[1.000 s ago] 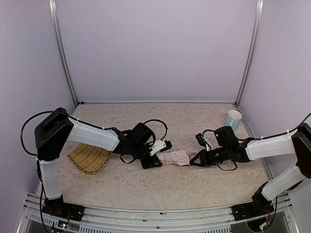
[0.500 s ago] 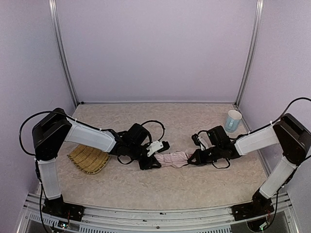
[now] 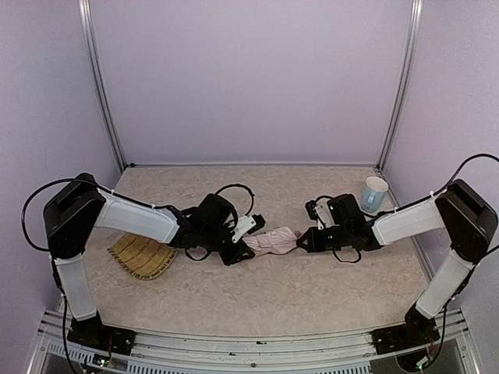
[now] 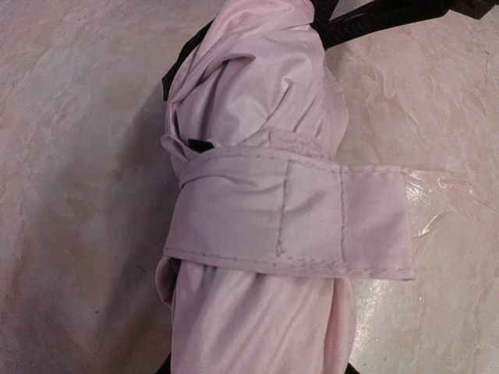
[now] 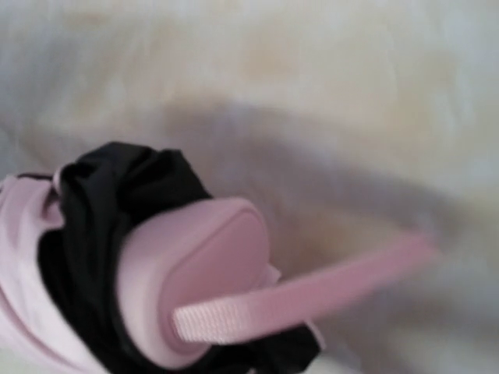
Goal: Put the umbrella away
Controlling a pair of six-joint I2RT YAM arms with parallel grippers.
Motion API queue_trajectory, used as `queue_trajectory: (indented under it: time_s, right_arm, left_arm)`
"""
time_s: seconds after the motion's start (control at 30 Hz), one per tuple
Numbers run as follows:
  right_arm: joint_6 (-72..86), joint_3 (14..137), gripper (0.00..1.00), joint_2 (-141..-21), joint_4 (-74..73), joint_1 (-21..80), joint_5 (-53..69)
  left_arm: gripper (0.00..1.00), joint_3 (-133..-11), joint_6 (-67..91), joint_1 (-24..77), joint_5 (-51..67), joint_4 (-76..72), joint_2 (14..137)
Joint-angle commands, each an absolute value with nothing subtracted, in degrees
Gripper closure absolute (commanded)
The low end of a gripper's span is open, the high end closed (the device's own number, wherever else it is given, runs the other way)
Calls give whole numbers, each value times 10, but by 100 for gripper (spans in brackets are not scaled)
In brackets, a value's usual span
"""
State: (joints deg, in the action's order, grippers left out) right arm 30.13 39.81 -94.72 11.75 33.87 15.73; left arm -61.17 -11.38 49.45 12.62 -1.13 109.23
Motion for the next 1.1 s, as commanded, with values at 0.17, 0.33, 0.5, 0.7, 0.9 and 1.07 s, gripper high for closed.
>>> queue_trajectory:
  time_s: [0.17,0.33,0.5,0.7,0.9,1.07]
  right_arm:
    - [340,381,100,-994,127,328,106]
    - [356,363,99,-1001,111,328,103]
    - [362,350,87,-949,29,328,53]
    - [381,325,75,-852,-92,327,4]
    - [375,336,68,-771,-148,325,-60]
    - [321,383,65,-763,-155,322,-74]
  left_arm:
    - [100,-606,-168,535,2,-22,1089]
    - [100,-558,-183,551,17,-58,1102]
    - [100,-537,-206,554,5,-61,1101]
    - [100,-524,-227,558,-26,-58,1112]
    - [89,-507,-249,574,-23,-75,1099]
    - [66,-483,-266,576,5,-105,1073]
